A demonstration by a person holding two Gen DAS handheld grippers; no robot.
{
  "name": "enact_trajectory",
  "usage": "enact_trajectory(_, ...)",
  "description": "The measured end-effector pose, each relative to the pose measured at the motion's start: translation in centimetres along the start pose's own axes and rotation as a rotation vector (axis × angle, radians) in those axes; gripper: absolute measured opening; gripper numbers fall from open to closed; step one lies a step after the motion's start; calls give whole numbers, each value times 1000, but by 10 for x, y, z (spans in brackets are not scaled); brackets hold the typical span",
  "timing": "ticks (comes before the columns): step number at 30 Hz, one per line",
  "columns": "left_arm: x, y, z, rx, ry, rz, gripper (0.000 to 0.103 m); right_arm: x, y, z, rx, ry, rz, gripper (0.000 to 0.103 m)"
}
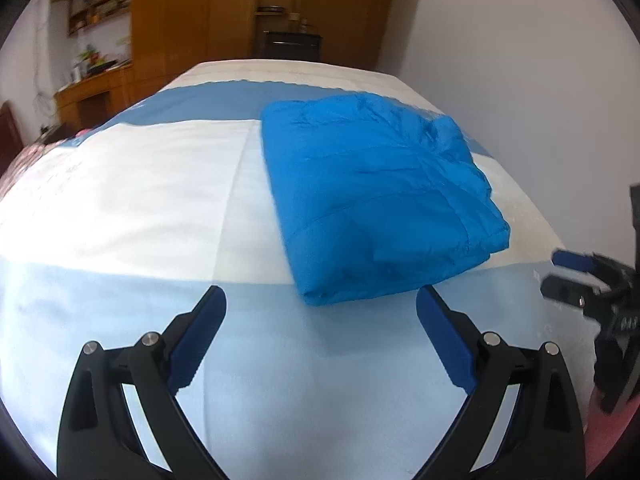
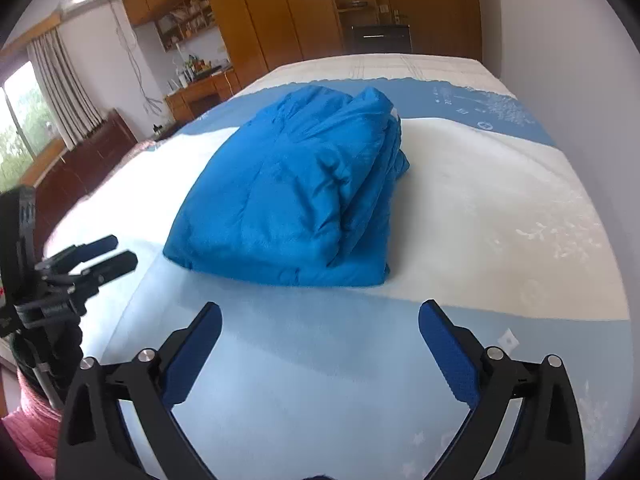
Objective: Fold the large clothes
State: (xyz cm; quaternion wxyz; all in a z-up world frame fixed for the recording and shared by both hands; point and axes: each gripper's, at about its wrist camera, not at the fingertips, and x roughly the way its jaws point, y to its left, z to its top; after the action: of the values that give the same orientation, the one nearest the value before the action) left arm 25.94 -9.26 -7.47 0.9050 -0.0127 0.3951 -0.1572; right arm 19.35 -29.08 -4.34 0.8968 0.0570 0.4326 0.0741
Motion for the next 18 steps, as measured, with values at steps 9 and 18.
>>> enact_trajectory(9, -32, 13, -15, -42, 14, 71, 96, -21, 20, -13, -42, -31, 15, 99)
enact_trajectory(18, -61, 5, -29, -12, -27, 111, 96, -38, 20, -19, -5, -37, 24, 99)
